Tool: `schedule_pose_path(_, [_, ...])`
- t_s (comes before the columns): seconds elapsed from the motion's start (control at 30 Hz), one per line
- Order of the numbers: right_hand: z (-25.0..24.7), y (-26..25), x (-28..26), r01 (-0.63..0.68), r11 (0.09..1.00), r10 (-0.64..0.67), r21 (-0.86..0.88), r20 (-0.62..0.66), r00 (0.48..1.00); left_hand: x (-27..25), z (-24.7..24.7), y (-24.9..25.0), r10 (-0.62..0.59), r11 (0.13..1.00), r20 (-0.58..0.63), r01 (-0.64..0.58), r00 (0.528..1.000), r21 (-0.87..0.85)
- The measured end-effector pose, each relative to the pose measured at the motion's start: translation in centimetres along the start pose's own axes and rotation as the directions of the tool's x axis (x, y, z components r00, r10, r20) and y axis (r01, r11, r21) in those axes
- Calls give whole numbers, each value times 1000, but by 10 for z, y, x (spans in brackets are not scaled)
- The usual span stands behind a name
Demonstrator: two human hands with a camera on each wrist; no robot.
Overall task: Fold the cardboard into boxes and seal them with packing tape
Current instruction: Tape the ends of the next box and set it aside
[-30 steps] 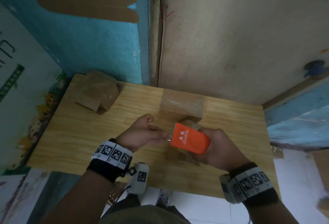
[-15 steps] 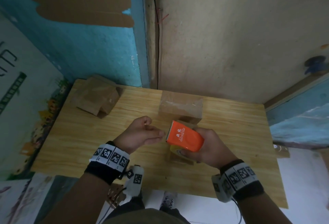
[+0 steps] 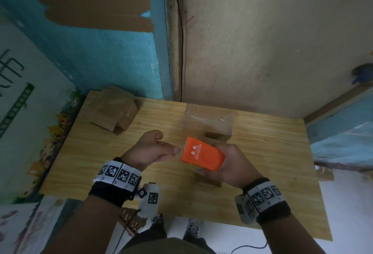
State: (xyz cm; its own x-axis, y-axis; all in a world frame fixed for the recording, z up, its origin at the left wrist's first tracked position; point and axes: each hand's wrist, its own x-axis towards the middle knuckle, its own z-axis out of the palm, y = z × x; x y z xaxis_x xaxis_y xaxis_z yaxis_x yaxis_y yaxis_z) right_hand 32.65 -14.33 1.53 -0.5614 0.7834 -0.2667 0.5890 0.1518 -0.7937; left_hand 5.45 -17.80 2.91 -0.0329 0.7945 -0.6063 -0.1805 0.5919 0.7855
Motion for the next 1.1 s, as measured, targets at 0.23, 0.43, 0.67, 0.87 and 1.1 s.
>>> schedule_pose_path(0.23, [-5,7,-5,-17,996,20,83,-31,999,-8,4,-16,67,988,207,-35,976,-153])
schedule_pose_path(0.43, [-2,-1,1,29,998,-29,-48,5,1000,-10,29,-35,149,973,108,-165,983,161])
schedule_pose_path(0.67, [-19,-5,-5,42,995,-36,-94,61,997,-12,5,-19,3,998,71,2,997,-65])
schedule_pose_path(0.87, [-31,-18,-11,55,993,-54,-107,13,998,-2,5,0,3,994,20,-5,1000,109])
schedule_pose_path(1.1, [-65,-5,-32,-63,995,61,-80,-28,998,-2,-60,22,-17,991,-109,31,994,128])
